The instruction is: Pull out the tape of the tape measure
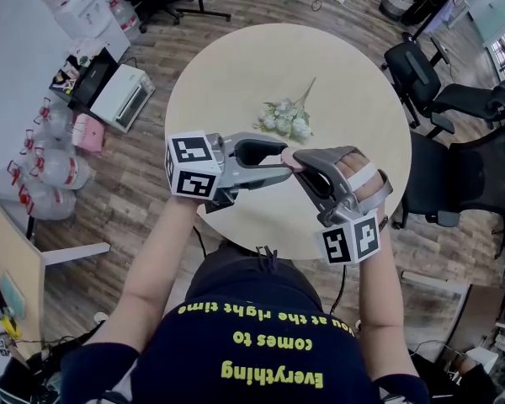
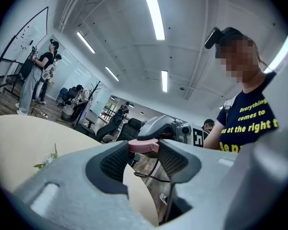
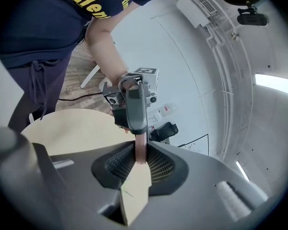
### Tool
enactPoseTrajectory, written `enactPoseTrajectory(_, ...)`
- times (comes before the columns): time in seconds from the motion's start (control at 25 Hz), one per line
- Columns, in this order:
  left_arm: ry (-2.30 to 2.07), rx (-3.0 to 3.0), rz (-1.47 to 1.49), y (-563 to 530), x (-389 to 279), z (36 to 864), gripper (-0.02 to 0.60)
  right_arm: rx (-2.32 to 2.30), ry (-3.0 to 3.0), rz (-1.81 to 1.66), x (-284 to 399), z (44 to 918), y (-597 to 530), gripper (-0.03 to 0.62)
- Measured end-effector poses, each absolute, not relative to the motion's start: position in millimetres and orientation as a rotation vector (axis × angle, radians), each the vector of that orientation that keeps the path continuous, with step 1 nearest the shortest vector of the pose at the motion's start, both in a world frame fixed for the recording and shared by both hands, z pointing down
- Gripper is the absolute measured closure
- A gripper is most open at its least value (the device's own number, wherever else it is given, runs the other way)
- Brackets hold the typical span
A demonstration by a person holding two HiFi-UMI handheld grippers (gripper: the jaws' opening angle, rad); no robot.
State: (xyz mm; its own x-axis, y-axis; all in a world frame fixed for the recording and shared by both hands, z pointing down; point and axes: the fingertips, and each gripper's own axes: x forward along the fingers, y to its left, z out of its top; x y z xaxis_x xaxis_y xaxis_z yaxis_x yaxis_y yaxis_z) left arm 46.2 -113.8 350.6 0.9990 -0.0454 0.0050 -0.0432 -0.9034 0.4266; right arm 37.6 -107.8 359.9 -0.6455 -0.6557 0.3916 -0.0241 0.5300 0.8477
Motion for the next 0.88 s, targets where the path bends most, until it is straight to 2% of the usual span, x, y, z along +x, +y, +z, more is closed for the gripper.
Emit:
enactPoseTrajectory(0.28, -0.203, 2.783, 0.054, -122.3, 44.3, 356.7, 0.382, 0.568, -1.992, -1.091, 46.9, 364.3, -118.1, 0.511)
enactPoseTrajectory(0.44, -0.234, 2.793, 0.069, -120.8, 42.6, 360.8, 0.456, 0.587, -1.958, -1.064, 53.8, 369.9, -123.9, 0.511)
enactPoseTrajectory(0.64, -0.227, 2.771, 0.063, -116.8, 47.9, 362.0, 0.474, 0.6, -1.936, -1.054, 56.1, 374.9, -125.9, 0.511)
enactPoseTrajectory(0.88, -0.271, 2.766, 0.045, -121.7, 48.6, 364.6, 0.54, 0.603, -1.923, -1.059, 55.3, 375.2, -127.4, 0.511)
